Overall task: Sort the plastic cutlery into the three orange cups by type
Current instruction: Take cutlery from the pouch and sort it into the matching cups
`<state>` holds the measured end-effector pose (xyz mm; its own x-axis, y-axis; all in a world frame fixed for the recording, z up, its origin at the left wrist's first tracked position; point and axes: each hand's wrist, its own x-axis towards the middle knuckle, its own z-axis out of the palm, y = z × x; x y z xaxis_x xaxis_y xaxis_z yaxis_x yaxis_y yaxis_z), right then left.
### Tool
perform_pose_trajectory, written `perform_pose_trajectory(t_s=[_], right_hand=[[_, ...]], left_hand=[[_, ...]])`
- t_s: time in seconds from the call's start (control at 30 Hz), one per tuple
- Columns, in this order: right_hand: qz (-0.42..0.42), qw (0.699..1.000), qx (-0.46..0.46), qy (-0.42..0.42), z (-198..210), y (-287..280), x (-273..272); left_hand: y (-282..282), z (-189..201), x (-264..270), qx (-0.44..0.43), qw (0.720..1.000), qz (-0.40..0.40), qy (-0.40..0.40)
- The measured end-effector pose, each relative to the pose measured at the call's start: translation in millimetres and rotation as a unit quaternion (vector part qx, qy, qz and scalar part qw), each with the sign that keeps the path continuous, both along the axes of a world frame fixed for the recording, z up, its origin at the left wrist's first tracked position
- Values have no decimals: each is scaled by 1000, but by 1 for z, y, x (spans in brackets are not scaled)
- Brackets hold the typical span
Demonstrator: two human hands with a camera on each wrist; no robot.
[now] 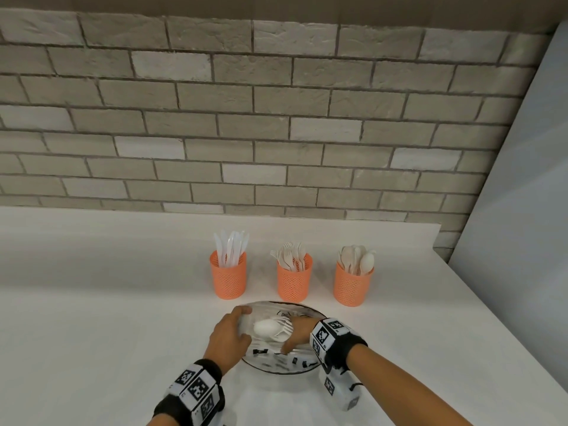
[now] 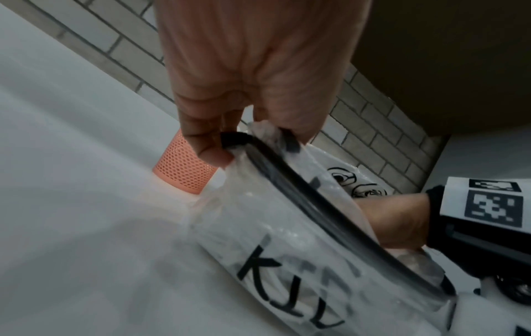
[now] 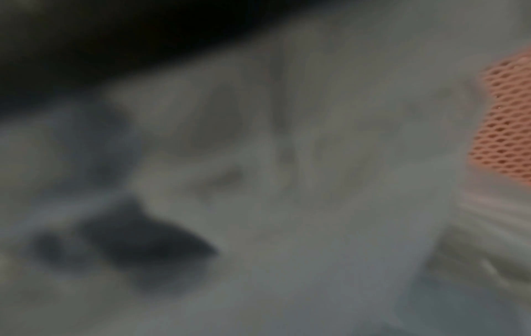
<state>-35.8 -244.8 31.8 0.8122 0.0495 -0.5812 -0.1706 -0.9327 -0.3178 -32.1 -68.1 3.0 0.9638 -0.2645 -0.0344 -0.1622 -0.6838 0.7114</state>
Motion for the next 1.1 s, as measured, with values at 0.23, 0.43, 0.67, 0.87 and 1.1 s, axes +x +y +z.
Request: perform_pose_trajectory(t_s=[0.23, 0.43, 0.67, 0.87, 1.1], right_hand=[[21, 999, 46, -20, 6, -1, 0], [30, 999, 10, -34, 1, -3, -1], [24, 997, -12, -67, -6, -10, 0], [10, 984, 30, -175, -14, -11, -1], [0, 981, 66, -185, -22, -15, -4]], left_hand=[[4, 6, 4, 2, 999, -23, 27], [1, 5, 5, -4, 999, 5, 35], [0, 7, 6, -6, 999, 0, 34], [-1, 8, 7, -21, 999, 2, 38], [-1, 7, 5, -31, 999, -4, 37]])
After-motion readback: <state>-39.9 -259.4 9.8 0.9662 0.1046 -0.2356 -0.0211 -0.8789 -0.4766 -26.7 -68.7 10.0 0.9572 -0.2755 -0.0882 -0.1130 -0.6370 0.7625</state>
